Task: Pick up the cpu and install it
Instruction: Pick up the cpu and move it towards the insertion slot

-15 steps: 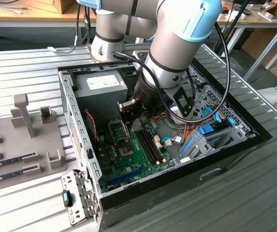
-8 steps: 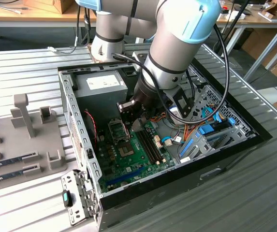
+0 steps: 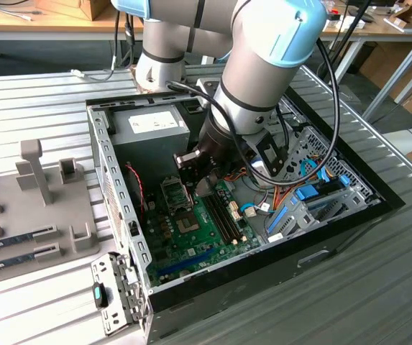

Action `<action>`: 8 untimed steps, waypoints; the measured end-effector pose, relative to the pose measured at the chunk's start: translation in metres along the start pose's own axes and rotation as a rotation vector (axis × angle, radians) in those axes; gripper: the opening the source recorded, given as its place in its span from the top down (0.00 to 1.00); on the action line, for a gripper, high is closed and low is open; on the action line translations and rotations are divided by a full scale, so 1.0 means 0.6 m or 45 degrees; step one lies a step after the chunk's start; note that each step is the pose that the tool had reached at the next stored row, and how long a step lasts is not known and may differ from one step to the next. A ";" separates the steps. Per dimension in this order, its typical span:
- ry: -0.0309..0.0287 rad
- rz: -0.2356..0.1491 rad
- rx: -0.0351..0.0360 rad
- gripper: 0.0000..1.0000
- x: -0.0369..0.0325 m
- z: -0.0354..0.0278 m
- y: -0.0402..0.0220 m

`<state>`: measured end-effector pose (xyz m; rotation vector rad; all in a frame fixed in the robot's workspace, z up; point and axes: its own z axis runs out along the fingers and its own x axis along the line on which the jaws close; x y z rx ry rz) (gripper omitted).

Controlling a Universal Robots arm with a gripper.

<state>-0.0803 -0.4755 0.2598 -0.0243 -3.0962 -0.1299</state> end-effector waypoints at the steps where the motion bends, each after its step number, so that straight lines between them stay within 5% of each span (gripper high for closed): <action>1: -0.0001 0.000 0.0000 0.53 0.000 0.000 0.000; 8: -0.0001 0.000 0.0001 0.53 0.000 0.004 0.000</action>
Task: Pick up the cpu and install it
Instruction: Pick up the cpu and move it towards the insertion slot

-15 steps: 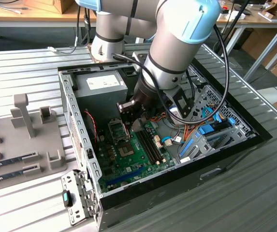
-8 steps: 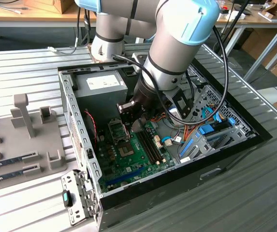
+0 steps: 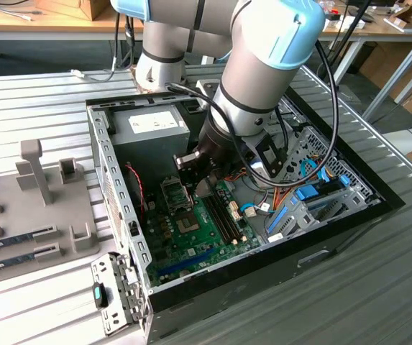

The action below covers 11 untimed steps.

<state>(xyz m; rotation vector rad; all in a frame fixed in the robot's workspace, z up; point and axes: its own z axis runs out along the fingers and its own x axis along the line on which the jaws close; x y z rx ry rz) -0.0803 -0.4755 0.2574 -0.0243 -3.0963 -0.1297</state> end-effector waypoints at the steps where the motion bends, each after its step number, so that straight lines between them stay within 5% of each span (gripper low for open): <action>1: 0.0000 0.000 0.0000 0.53 0.000 0.000 0.000; 11: 0.0000 0.000 0.0004 0.53 0.000 0.007 -0.001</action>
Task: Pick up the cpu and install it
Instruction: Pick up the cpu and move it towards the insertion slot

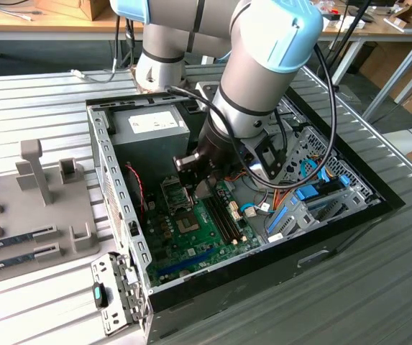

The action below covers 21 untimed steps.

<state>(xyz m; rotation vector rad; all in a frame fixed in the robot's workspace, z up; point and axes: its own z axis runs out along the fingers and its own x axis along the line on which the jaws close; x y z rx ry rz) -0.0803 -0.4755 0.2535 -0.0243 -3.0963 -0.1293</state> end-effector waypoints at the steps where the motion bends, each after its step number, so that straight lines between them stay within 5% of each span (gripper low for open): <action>1: 0.0000 0.000 0.0001 0.53 0.000 0.001 0.000; 7: -0.0002 0.000 0.0066 0.53 0.004 0.002 0.000; 10: -0.0012 0.001 0.0272 0.53 0.007 0.002 0.000; 21: -0.0113 0.000 0.0286 0.53 0.014 -0.004 0.000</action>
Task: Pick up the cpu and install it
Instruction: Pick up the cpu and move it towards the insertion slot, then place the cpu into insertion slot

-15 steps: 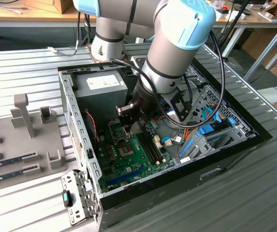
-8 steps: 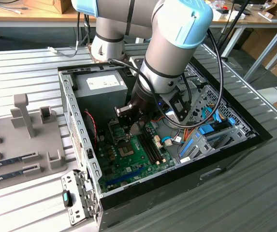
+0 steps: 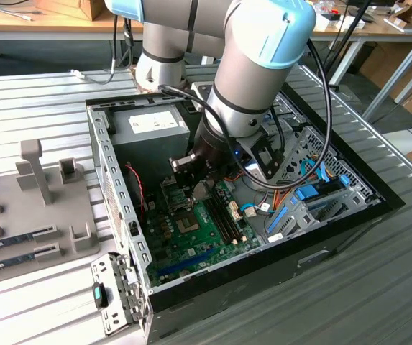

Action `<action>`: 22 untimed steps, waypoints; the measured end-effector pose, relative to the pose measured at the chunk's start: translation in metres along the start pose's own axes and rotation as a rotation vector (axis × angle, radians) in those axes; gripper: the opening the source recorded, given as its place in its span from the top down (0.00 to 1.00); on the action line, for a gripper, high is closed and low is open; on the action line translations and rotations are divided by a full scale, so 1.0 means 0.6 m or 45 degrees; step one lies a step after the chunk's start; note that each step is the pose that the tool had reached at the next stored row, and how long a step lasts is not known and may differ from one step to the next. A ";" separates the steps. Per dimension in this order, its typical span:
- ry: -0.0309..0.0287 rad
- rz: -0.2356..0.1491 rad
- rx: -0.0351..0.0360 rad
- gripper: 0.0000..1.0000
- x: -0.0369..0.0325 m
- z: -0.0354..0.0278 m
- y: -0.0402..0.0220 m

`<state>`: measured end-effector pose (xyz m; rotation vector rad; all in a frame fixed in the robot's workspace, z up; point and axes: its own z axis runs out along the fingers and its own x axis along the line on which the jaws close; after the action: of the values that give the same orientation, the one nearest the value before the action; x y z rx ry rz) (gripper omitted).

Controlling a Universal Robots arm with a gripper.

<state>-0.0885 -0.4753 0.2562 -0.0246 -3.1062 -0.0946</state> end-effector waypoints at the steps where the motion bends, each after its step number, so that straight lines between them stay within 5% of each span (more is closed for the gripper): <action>1: -0.0004 0.000 0.0001 0.53 0.002 0.000 0.000; 14: -0.0004 0.000 0.0001 0.53 0.004 0.000 -0.001; 22: -0.0005 0.000 0.0024 0.53 0.005 0.001 -0.010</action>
<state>-0.0916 -0.4815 0.2553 -0.0247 -3.1067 -0.0917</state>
